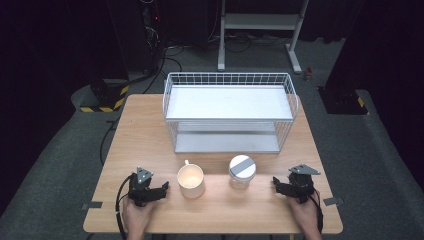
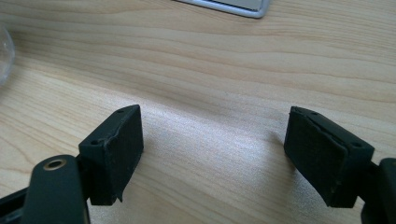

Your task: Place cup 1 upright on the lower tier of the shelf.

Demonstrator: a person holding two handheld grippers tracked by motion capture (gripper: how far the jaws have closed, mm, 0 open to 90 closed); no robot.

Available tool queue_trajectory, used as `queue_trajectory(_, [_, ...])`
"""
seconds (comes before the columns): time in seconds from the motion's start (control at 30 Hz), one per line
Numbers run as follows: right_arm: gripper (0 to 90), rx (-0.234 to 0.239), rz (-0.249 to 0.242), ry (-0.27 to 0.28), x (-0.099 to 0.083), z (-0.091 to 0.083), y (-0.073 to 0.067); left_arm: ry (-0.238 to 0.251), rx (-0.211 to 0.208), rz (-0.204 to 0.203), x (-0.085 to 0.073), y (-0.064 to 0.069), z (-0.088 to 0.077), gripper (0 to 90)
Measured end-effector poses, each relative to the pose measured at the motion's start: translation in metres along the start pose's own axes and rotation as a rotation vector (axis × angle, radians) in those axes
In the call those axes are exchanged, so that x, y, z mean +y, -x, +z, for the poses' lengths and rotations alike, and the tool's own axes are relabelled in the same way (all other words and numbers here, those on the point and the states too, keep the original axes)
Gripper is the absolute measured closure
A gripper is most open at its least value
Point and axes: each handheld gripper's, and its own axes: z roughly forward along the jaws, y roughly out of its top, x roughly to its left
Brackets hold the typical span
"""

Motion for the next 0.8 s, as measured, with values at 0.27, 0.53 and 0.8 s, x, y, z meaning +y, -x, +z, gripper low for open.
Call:
queue_trajectory(0.27, [19.5, 0.0, 0.002, -0.001, 0.0, 0.0, -0.0001, 0.0, 0.0, 0.0, 0.0001, 0.0, 0.0, 14.8])
queue_trajectory(0.53, [18.2, 0.011, -0.013, -0.002, 0.0001, 0.0, 0.0007, 0.0, -0.001, -0.001, 0.0, 0.0, 0.0, 14.9])
queue_trajectory(0.8, [16.4, 0.023, -0.021, -0.004, -0.0012, -0.001, 0.0, -0.001, 0.0, -0.004, 0.0, 0.0001, -0.0001, 15.1])
